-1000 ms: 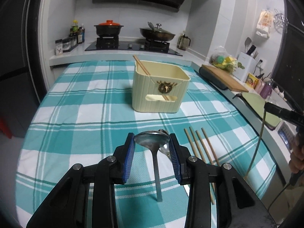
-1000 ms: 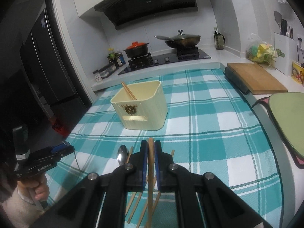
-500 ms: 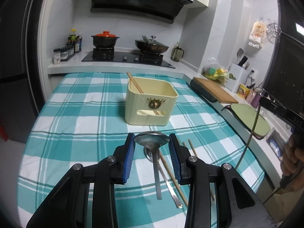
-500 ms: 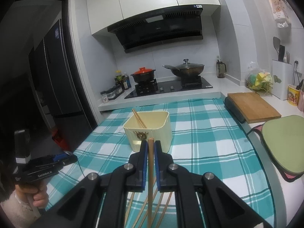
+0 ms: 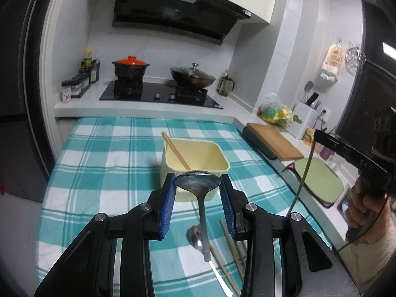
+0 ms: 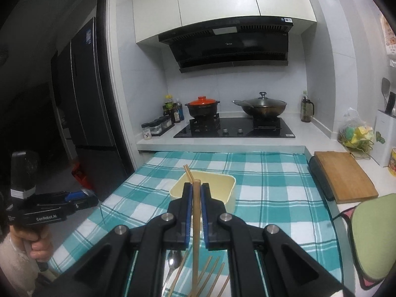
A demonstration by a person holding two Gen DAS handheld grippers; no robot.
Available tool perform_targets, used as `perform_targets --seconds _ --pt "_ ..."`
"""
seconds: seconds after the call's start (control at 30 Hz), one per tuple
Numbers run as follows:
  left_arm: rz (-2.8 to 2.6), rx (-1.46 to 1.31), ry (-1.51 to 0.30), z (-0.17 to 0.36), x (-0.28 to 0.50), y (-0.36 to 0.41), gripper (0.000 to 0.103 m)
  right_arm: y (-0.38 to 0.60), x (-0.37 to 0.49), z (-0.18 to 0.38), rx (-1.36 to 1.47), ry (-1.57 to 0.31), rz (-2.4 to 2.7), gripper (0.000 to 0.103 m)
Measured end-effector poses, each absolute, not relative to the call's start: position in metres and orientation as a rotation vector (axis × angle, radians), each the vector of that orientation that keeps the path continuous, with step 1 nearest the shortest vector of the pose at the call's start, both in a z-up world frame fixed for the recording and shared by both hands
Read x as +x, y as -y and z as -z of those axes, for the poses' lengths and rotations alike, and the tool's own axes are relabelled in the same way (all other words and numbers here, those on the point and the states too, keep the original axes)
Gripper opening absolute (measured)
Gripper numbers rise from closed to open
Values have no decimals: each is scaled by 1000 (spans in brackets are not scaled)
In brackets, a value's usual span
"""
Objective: Organize utensils
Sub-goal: 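Lift the spoon and chopstick and drop both into the cream caddy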
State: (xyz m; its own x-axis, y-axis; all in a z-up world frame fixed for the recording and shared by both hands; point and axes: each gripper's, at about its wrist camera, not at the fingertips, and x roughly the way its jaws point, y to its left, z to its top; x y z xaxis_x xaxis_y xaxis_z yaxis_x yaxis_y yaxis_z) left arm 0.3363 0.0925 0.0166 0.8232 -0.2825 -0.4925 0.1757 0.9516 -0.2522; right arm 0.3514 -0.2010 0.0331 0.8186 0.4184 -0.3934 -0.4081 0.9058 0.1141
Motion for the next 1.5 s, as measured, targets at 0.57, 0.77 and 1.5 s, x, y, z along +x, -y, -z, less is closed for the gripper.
perform_targets --seconds 0.57,0.77,1.5 --pt "152 -162 -429 -65 498 -82 36 154 487 -104 -23 -220 -438 7" --pt "134 -151 -479 -30 533 -75 36 151 526 -80 -14 -240 -450 7" --pt "60 -160 -795 73 569 -72 66 128 607 62 18 -731 -478 43"
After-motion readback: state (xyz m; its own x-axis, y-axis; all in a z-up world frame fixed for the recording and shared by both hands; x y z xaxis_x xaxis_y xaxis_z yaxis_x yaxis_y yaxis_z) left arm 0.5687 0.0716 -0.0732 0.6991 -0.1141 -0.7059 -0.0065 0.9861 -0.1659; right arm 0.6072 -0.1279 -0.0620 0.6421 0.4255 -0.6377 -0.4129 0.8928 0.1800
